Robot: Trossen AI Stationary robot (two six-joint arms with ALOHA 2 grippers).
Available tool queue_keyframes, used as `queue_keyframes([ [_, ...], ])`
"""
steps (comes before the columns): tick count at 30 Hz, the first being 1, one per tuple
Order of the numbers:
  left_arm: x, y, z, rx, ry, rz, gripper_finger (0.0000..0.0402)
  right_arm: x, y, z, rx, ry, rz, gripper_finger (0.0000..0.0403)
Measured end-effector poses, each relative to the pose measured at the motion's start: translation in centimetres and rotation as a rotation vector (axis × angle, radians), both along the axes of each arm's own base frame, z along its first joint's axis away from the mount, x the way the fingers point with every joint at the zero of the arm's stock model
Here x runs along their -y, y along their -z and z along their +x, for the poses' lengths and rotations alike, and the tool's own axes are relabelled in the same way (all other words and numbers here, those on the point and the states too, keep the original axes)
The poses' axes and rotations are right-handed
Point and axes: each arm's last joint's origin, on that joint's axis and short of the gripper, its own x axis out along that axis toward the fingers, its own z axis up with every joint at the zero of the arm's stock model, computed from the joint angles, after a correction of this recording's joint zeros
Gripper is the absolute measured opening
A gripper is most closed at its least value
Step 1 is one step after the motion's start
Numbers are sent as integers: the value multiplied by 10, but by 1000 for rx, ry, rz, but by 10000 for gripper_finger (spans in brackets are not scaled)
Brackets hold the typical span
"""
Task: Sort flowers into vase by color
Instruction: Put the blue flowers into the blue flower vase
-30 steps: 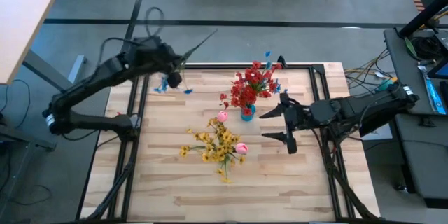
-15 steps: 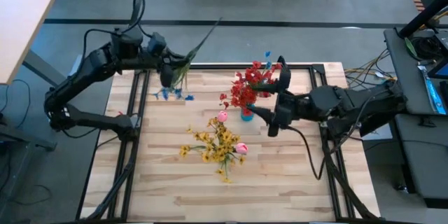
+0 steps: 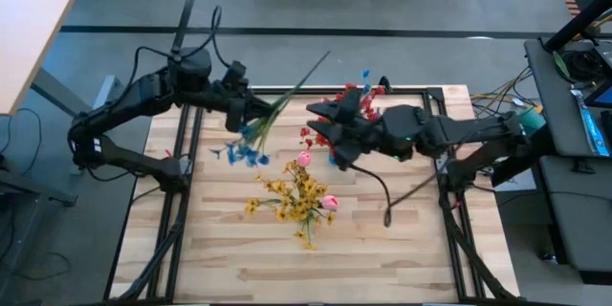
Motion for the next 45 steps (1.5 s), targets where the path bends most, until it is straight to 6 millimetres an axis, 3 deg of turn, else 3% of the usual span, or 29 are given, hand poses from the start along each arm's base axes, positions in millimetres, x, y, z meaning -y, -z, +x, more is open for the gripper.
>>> queue_keyframes([
  [7, 17, 0, 14, 25, 50, -23, 9, 13, 4, 24, -64, 133, -118, 221],
  [13, 18, 0, 15, 26, 27, -8, 9, 13, 7, 33, -100, 166, -173, 185],
  [23, 18, -1, 14, 37, 29, 4, 42, 15, 12, 38, -153, 209, -251, 21],
  [32, 17, -4, 14, 72, 18, 69, 67, 16, 12, 39, -160, 257, -265, 13],
  [40, 17, -7, 14, 101, 19, 88, 115, 16, 10, 36, -158, 261, -267, 13],
  [45, 18, -22, 9, 161, 27, 155, 147, 17, 6, 32, -149, 282, -261, 12],
])
